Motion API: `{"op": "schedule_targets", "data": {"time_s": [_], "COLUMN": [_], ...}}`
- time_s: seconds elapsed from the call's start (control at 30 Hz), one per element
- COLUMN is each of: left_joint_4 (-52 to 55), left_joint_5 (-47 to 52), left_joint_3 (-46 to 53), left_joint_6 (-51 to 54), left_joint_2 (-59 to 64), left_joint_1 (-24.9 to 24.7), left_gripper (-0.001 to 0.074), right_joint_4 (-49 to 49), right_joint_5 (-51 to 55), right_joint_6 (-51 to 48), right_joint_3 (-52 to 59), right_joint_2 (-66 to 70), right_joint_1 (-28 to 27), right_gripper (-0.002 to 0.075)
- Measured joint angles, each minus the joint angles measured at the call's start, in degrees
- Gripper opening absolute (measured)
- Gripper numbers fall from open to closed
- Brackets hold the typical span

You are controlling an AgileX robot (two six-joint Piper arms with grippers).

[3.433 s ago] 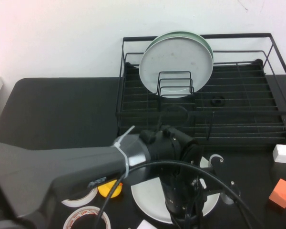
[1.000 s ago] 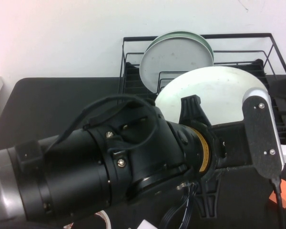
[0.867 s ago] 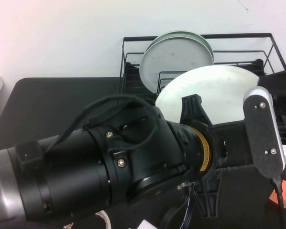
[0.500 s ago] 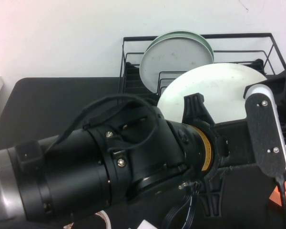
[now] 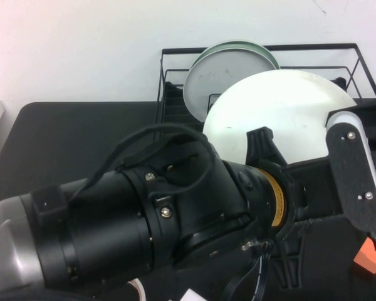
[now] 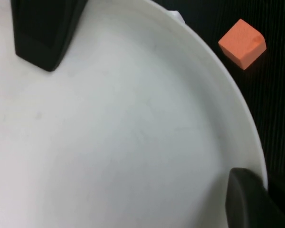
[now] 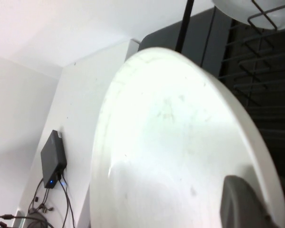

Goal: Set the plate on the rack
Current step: Hand over the plate, then place the plate on the rack

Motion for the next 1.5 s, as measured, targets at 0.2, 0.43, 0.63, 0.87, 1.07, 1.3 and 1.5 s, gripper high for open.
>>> {"op": "schedule_targets", "data": {"time_s": [0.2, 0.43, 0.63, 0.87, 1.07, 1.3, 1.5], "left_joint_4": [-0.09, -0.09, -0.21, -0.21, -0.08, 1.02, 1.51], "left_joint_5": [-0.32, -0.32, 0.75, 8.36, 2.60, -9.33, -15.37], "left_joint_3": [0.00, 0.00, 0.00, 1.24, 11.75, 26.59, 34.35], "left_joint_6": [-4.17, -13.80, -24.32, -28.76, -35.49, -47.11, -56.40], "left_joint_2": [0.11, -0.57, -5.79, -13.22, -21.43, -30.86, -35.79], "left_joint_1": [0.00, 0.00, 0.00, 0.00, 0.00, 0.00, 0.00], "left_gripper": [0.0158, 0.0512, 0.0435, 0.0048, 0.0005, 0.0000, 0.0000], "right_joint_4": [0.51, 1.07, 1.30, -2.19, -6.50, -7.43, -7.53], "right_joint_5": [0.80, 0.75, -2.46, -3.38, -3.19, -7.45, -5.67], "right_joint_6": [-0.88, -3.22, -10.30, -20.81, -30.86, -40.51, -52.76], "right_joint_3": [0.00, 0.00, -0.34, -8.02, -17.90, -25.90, -30.79], "right_joint_2": [0.09, 0.09, 0.09, 0.33, 0.33, 1.22, 6.09], "right_joint_1": [0.00, 0.00, 0.00, 0.00, 0.00, 0.00, 0.00], "right_gripper": [0.0101, 0.0101, 0.0101, 0.0101, 0.0101, 0.0101, 0.0101]}}
